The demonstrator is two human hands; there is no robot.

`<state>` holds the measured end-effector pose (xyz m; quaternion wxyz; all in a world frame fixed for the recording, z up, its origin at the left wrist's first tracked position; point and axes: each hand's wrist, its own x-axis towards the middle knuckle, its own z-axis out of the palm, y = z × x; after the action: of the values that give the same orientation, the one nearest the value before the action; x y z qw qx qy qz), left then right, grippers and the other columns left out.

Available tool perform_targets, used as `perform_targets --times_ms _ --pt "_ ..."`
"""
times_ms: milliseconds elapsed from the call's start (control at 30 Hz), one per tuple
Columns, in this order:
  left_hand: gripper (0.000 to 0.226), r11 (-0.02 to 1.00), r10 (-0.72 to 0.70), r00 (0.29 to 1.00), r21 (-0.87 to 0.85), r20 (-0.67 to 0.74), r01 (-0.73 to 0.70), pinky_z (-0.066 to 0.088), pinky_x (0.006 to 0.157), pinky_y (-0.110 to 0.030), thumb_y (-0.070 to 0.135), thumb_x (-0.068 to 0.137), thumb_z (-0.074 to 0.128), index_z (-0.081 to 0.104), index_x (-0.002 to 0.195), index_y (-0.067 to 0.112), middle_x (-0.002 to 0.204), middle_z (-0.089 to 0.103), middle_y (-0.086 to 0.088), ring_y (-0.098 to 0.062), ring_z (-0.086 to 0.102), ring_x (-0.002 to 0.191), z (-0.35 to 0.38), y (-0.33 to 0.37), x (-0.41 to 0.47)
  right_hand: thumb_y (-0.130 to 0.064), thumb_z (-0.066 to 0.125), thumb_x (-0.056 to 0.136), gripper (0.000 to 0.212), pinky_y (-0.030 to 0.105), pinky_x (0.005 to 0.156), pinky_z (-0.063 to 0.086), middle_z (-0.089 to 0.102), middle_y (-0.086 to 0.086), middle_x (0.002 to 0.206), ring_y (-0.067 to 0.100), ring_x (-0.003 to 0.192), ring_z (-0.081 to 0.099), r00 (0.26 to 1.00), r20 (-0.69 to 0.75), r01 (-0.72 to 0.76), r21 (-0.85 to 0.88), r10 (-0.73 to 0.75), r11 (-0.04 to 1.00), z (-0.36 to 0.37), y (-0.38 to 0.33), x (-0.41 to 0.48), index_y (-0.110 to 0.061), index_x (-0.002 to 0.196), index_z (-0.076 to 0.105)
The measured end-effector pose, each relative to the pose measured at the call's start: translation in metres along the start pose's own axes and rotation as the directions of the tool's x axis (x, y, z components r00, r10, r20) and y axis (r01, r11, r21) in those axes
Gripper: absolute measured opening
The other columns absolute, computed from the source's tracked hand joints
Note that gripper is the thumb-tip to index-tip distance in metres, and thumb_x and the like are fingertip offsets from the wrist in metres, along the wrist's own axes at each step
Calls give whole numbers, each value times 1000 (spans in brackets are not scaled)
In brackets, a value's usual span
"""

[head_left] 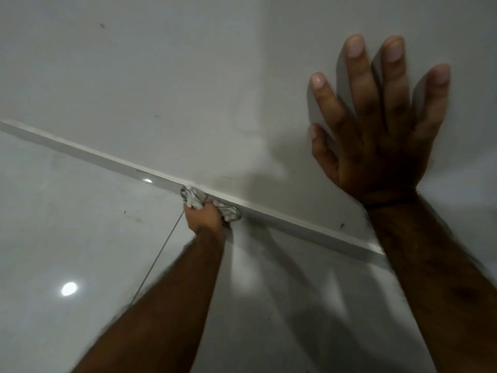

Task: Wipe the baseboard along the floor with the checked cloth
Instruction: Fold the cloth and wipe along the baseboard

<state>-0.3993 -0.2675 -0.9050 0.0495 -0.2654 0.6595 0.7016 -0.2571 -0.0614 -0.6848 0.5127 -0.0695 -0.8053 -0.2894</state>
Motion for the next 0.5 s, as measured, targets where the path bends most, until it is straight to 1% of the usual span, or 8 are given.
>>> perform_targets --times_ms 67,133,167,267,333,367,433,500 --pt "46 998 -61 993 21 104 59 59 100 -48 3 94 63 58 140 7 133 69 -20 -37 69 118 14 -25 -44 -40 62 98 65 51 129 3 43 10 164 35 150 35 1000 2 -5 -1 5 1000 0 -1 0 -22 160 48" --pt "34 989 -129 967 -46 219 142 66 77 -34 4 94 64 66 127 14 110 76 -9 -27 76 98 27 -50 -92 -41 61 99 65 51 129 3 43 9 165 33 152 33 1000 1 -3 -2 3 1000 1 -2 -1 -24 160 47" --pt "34 985 -155 952 -34 262 170 66 73 -31 4 90 67 69 121 17 103 78 -2 -21 77 92 31 -59 -112 -41 61 99 65 51 129 3 43 8 165 32 152 32 1000 -3 -4 -6 4 1000 1 -2 -1 -24 161 46" --pt "30 982 -186 913 79 362 169 65 78 -32 4 81 77 76 107 20 93 81 5 -24 76 92 30 -68 -124 -39 63 99 64 51 129 6 43 7 165 32 152 35 1000 -29 -4 -9 4 1000 2 -2 0 -25 160 48" --pt "21 986 -166 938 67 304 153 62 65 -22 5 86 74 75 105 16 92 82 5 -21 72 84 18 -58 -95 -37 64 98 62 50 129 8 46 7 163 32 151 39 999 -50 -5 10 5 1000 2 -4 0 -27 158 50" --pt "25 989 -149 964 37 220 144 61 64 -20 6 88 73 74 113 10 102 82 -3 -21 71 85 13 -48 -77 -37 64 98 62 50 129 8 46 7 163 32 150 40 998 -56 -4 17 5 1000 2 -5 0 -28 158 50" --pt "38 982 -147 986 -111 84 156 63 70 -26 0 89 72 68 127 1 120 76 -19 -26 71 91 9 -33 -49 -37 64 98 62 50 129 8 47 7 162 33 150 41 998 -63 4 18 -3 1000 2 -5 0 -29 158 50" --pt "42 971 -166 983 -159 81 178 63 83 -38 -4 90 71 66 130 1 124 73 -23 -32 73 95 13 -33 -50 -37 64 98 62 50 129 8 47 7 162 33 149 42 998 -70 8 11 -7 1000 3 -2 1 -29 158 50"
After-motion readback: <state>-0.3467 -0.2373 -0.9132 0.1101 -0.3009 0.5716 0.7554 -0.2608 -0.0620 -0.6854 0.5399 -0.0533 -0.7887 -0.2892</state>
